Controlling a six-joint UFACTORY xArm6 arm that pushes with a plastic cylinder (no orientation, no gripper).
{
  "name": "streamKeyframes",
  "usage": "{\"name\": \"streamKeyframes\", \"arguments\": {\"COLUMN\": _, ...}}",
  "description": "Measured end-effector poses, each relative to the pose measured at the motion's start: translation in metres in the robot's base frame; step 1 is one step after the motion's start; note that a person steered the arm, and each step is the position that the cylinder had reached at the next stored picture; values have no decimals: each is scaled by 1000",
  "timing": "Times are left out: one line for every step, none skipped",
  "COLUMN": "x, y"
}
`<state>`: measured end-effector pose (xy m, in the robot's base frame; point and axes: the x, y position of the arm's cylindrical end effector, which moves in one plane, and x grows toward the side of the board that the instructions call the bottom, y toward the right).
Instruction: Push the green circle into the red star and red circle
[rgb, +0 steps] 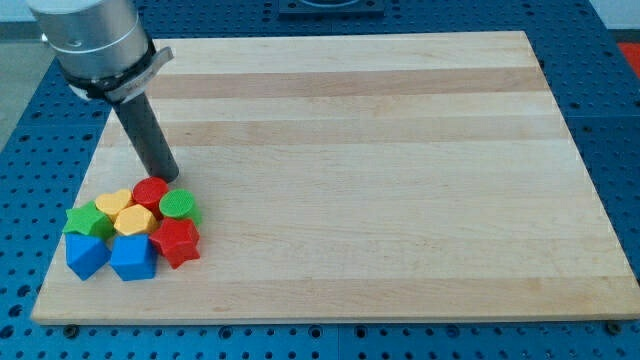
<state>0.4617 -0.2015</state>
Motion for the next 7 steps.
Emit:
{"name": "streamKeyframes", "arguments": {"x": 17, "y": 0}}
{"name": "streamKeyframes", "arguments": {"x": 19, "y": 0}}
{"name": "streamKeyframes", "arguments": {"x": 4, "y": 0}}
{"name": "streamKeyframes", "arguments": {"x": -29, "y": 0}}
{"name": "streamKeyframes", "arguments": {"x": -39, "y": 24}}
{"name": "streamKeyframes", "arguments": {"x": -14, "y": 50}}
{"name": "streamKeyframes", "arguments": {"x": 21, "y": 46}}
